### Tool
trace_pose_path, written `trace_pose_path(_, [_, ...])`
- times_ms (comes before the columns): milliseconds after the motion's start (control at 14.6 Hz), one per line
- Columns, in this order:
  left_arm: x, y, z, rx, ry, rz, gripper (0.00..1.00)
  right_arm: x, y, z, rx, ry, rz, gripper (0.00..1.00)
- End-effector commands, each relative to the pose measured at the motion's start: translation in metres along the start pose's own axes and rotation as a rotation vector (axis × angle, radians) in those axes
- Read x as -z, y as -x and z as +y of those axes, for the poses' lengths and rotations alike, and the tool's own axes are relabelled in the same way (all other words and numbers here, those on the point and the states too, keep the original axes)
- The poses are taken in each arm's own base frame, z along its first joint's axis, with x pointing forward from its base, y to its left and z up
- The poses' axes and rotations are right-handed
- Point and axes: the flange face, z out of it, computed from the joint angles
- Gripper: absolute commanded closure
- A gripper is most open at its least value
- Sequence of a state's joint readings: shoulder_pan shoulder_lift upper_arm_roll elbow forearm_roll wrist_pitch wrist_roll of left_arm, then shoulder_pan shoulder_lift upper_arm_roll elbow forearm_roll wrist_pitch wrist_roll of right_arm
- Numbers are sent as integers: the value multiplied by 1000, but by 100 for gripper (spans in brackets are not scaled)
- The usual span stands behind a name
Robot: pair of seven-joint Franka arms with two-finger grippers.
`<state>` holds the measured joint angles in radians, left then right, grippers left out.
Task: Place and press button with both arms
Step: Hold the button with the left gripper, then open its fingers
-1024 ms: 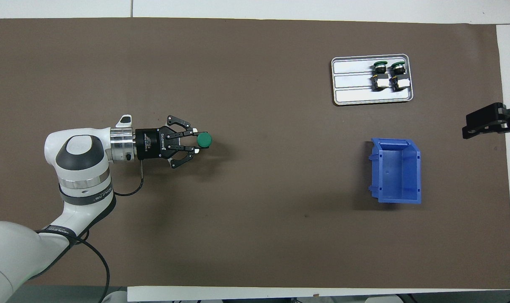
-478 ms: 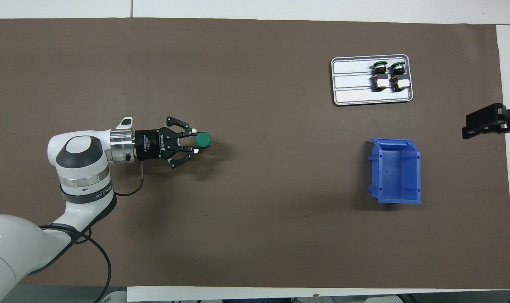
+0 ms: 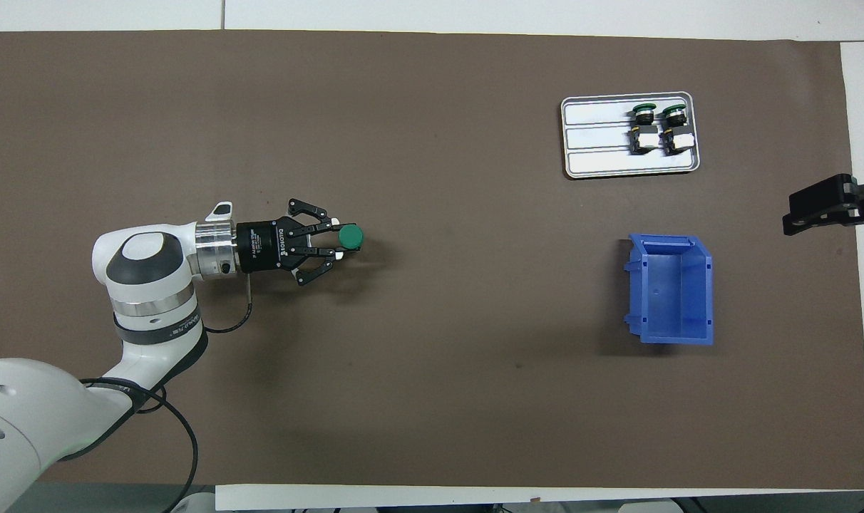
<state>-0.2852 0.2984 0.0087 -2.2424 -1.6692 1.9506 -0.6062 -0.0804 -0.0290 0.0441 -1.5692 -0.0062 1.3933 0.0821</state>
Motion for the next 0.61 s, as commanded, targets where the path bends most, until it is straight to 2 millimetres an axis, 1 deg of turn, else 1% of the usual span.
trace_pose_path(0, [-8, 0, -4, -2, 28, 7, 100, -1, 2, 1, 22, -20, 0, 1])
trace_pose_path(546, [-14, -4, -8, -2, 32, 46, 100, -1, 2, 1, 22, -20, 0, 1])
